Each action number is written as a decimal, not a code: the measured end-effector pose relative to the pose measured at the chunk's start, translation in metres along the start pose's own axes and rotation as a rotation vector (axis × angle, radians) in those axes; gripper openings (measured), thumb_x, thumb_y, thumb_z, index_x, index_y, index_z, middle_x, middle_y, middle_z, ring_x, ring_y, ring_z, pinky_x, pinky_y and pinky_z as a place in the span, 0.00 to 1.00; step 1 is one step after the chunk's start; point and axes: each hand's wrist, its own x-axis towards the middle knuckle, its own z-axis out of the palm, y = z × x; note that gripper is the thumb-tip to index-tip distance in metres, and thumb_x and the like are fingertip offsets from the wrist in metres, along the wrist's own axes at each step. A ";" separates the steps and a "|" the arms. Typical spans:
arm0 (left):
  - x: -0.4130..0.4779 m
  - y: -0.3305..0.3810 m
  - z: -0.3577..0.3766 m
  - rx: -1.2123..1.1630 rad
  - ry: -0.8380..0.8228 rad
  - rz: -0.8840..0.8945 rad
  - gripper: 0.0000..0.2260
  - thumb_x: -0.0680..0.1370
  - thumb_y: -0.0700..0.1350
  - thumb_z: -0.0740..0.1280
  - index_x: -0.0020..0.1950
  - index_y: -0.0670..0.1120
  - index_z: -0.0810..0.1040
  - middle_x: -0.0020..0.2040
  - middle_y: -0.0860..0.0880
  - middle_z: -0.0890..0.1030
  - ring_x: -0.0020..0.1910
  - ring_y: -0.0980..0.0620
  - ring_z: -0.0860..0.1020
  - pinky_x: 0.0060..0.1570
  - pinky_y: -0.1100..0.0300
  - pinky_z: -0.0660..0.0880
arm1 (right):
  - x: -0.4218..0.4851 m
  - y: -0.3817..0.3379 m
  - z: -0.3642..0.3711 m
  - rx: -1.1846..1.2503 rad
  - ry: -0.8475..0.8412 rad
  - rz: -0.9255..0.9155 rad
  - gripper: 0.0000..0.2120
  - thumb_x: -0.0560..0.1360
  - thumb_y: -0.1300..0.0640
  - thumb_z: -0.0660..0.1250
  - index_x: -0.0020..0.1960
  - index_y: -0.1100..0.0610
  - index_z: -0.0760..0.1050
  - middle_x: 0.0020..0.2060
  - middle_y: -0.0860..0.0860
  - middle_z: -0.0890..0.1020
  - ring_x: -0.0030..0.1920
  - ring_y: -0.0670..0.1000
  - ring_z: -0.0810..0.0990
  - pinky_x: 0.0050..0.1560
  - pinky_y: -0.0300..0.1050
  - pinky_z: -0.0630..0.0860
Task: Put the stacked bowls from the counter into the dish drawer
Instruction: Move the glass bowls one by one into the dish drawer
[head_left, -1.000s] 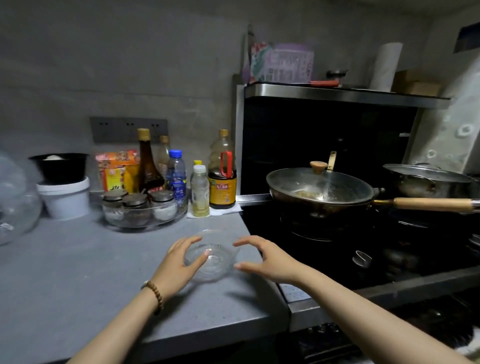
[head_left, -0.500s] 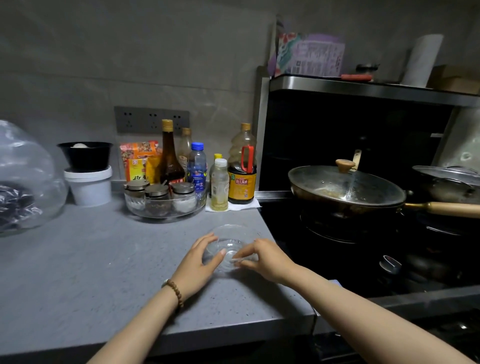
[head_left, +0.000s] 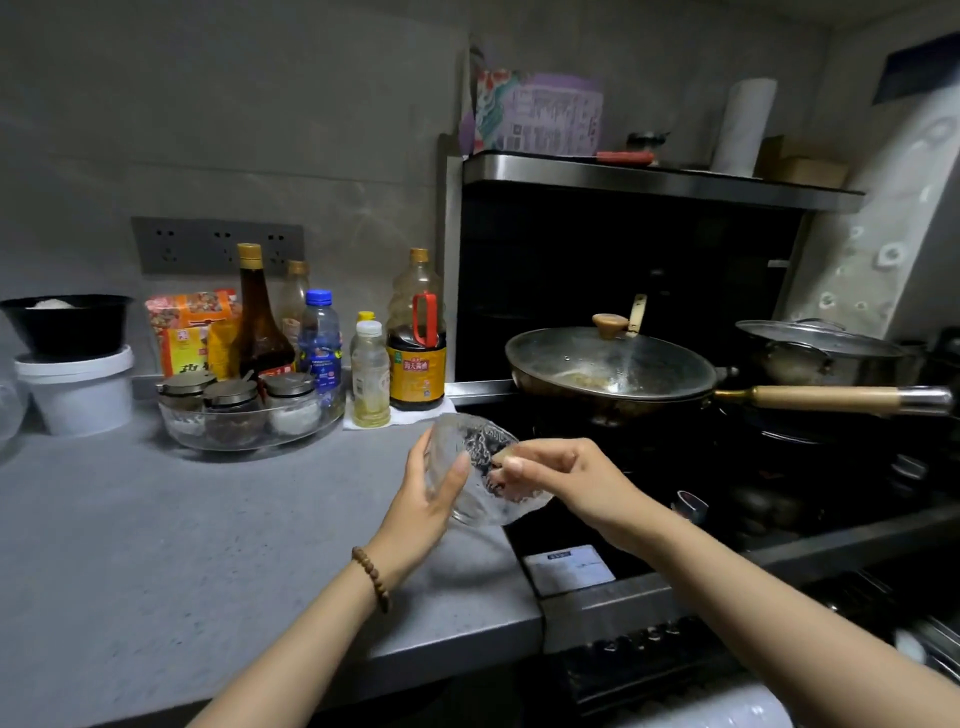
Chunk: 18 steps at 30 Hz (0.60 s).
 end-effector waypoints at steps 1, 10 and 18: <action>0.001 0.005 0.015 -0.021 -0.030 -0.010 0.53 0.58 0.78 0.59 0.76 0.54 0.48 0.75 0.53 0.57 0.72 0.56 0.61 0.66 0.63 0.63 | -0.009 -0.003 -0.014 0.046 0.010 0.024 0.09 0.74 0.61 0.68 0.53 0.60 0.82 0.42 0.53 0.87 0.42 0.46 0.85 0.44 0.35 0.78; -0.009 0.029 0.179 -0.149 -0.243 -0.037 0.30 0.65 0.64 0.62 0.64 0.56 0.58 0.51 0.63 0.72 0.43 0.78 0.73 0.36 0.83 0.67 | -0.124 -0.001 -0.140 0.098 0.165 0.219 0.12 0.67 0.52 0.71 0.48 0.56 0.84 0.45 0.55 0.87 0.42 0.48 0.85 0.46 0.37 0.81; -0.037 -0.003 0.309 -0.205 -0.452 -0.112 0.36 0.62 0.68 0.65 0.66 0.56 0.59 0.56 0.58 0.76 0.47 0.77 0.73 0.39 0.82 0.69 | -0.227 0.035 -0.215 0.026 0.249 0.410 0.12 0.68 0.52 0.72 0.50 0.55 0.84 0.44 0.55 0.87 0.41 0.48 0.85 0.43 0.35 0.79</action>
